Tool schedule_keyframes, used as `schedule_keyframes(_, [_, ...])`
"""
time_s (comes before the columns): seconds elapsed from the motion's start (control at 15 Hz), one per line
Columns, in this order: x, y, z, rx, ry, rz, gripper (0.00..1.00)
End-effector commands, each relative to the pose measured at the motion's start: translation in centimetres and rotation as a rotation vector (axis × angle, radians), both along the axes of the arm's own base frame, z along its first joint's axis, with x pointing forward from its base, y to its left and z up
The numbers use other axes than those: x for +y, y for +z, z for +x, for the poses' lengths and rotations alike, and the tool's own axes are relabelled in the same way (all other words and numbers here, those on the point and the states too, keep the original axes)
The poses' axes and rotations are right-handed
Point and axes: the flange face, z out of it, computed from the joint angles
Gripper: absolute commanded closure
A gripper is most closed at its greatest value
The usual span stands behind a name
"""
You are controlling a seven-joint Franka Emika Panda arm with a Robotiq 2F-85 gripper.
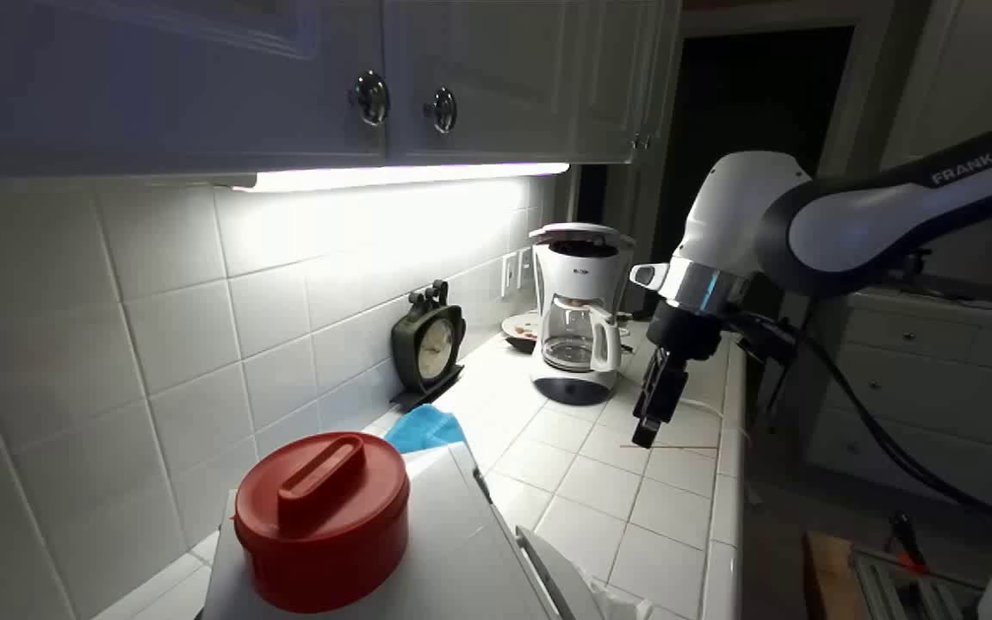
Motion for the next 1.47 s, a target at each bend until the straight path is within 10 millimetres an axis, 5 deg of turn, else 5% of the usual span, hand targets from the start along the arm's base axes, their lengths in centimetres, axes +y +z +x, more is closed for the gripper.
schedule_keyframes(0.0, [0.0, 0.1, 0.0, 0.001, 0.0, 0.0, 0.0])
schedule_keyframes(0.53, [-0.7, 0.1, 0.5, -0.033, -0.044, -0.019, 0.0])
schedule_keyframes(1.4, [-4.5, -4.6, 9.6, -0.13, -0.038, -0.042, 0.0])
